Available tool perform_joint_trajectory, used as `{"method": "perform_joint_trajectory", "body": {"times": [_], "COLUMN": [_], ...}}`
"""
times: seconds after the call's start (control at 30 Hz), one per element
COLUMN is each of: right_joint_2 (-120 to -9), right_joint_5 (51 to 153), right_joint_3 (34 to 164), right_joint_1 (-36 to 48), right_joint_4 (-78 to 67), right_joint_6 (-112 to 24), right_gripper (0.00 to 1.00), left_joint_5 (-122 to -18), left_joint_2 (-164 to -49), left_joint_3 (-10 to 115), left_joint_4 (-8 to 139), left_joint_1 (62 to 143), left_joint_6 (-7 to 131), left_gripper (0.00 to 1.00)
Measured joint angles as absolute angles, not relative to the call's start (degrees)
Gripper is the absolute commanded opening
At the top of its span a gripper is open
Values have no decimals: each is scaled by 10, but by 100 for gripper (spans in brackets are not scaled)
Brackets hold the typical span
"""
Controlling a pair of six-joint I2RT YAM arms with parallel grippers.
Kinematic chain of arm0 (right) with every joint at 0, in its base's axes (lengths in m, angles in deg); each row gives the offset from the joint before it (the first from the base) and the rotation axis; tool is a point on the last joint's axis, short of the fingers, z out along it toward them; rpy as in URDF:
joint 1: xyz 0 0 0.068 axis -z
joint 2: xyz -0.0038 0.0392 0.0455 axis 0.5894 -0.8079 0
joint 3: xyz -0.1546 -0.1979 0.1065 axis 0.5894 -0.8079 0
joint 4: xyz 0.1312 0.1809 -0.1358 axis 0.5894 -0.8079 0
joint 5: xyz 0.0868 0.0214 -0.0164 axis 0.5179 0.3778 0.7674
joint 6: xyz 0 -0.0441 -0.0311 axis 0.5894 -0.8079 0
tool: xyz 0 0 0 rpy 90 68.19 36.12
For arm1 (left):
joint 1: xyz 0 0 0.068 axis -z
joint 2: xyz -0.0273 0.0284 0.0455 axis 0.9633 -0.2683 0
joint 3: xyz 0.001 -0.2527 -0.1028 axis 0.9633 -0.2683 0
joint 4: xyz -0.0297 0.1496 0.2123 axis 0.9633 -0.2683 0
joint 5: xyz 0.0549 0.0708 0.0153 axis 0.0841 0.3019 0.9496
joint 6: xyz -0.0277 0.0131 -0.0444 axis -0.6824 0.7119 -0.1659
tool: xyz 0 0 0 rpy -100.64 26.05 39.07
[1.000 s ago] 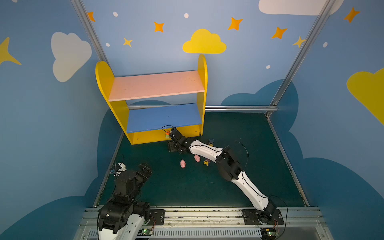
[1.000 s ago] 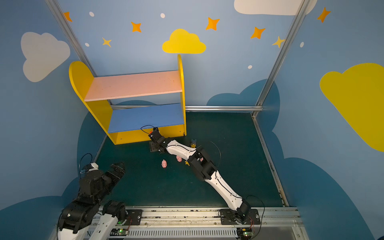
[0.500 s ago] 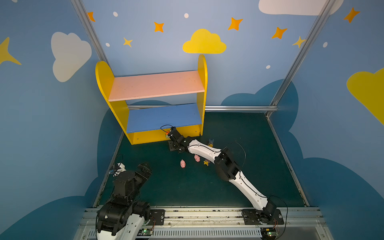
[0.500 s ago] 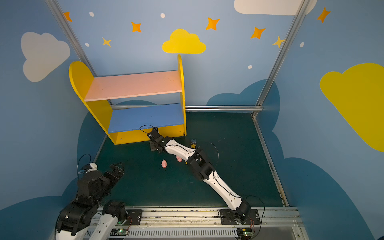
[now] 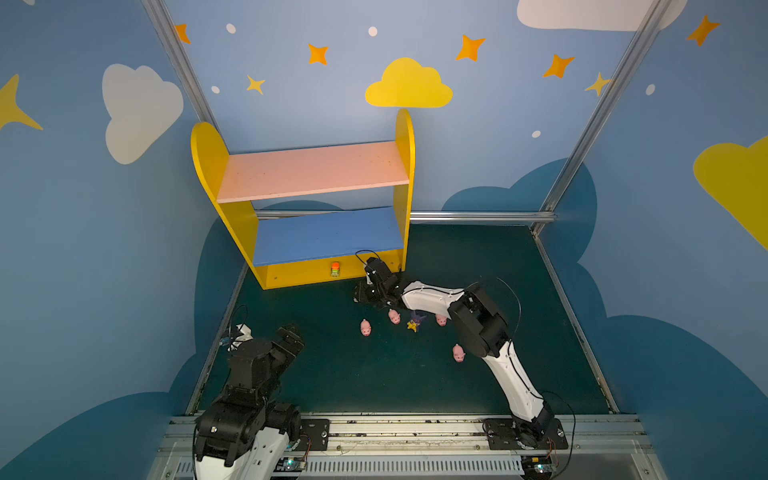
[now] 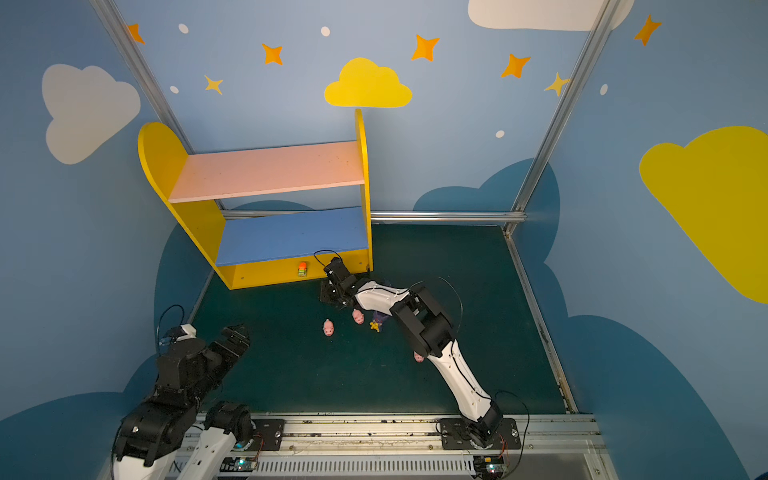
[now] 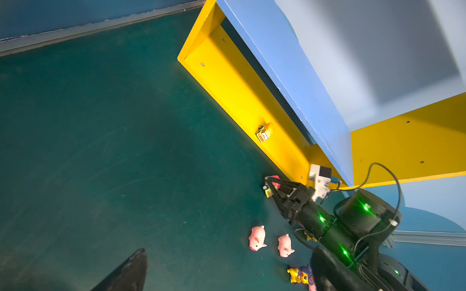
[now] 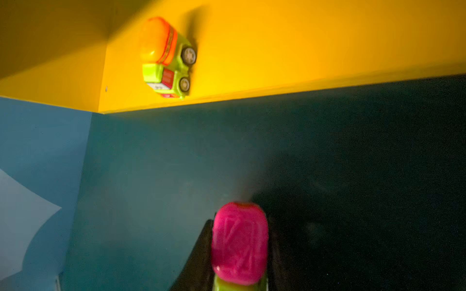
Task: Organize plastic toys on shelves
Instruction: Pick up the plastic toy from the middle-left of the table, then place the plastic toy on the shelf.
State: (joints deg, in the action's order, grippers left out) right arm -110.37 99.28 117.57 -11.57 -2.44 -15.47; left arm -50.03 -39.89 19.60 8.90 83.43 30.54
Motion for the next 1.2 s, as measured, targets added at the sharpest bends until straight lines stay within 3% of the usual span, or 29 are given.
{"method": "perform_joint_trajectory", "body": {"times": [0.5,1.2], "right_joint_2": [-1108,-1202], "right_joint_5": [1087,1111], "right_joint_3": [1150,1277], "right_joint_1": [-79,-53], "right_joint_4": [109,155], "right_joint_6": [-32,5], "right_gripper": [19,20], "left_joint_5": [-496,-482], "left_joint_2": [-433,-465], "left_joint_3": [224,226], "left_joint_4": [99,111], "left_joint_1": [834,834], "left_joint_6": [306,318], "left_gripper": [100,100]}}
